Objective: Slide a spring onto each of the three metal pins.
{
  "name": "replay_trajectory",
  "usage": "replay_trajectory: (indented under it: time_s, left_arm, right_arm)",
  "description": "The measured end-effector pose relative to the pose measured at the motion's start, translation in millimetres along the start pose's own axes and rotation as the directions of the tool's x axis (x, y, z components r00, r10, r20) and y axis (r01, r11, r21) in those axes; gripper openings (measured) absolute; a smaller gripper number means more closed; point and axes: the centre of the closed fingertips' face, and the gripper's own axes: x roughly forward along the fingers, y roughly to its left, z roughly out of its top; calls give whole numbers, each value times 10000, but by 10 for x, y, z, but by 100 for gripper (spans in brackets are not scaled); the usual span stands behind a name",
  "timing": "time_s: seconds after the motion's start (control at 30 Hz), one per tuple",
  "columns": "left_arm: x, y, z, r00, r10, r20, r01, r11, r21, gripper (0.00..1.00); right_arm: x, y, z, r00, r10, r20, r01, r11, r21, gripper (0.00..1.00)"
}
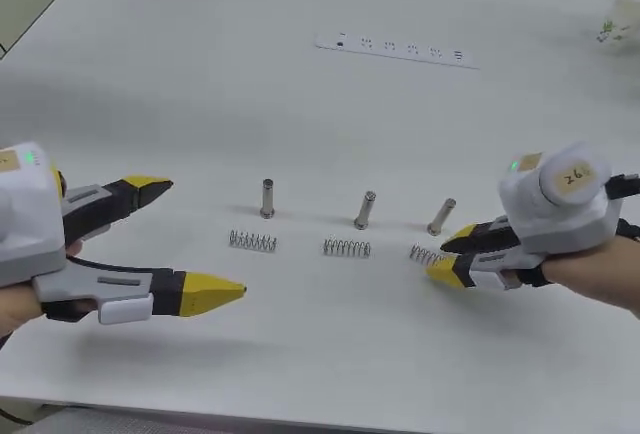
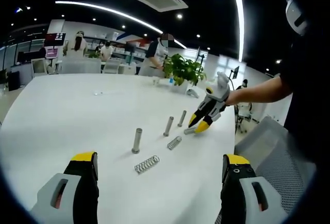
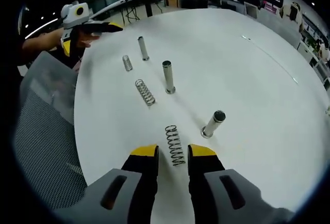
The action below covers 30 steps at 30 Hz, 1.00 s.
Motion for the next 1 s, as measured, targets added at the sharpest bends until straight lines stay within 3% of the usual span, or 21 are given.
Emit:
replay_trajectory:
  time_s: [0.57, 1.0]
  left_arm:
    - [4, -2, -33, 10000, -45, -87, 45, 10000, 6, 98]
    - [17, 0, -31, 9998, -26, -183, 28, 9999, 115, 98]
  right_arm:
    - [64, 8, -91, 9981, 1, -617, -43, 9977, -678, 17]
    - [53, 27, -64, 9982, -49, -596, -5, 9960, -894, 9]
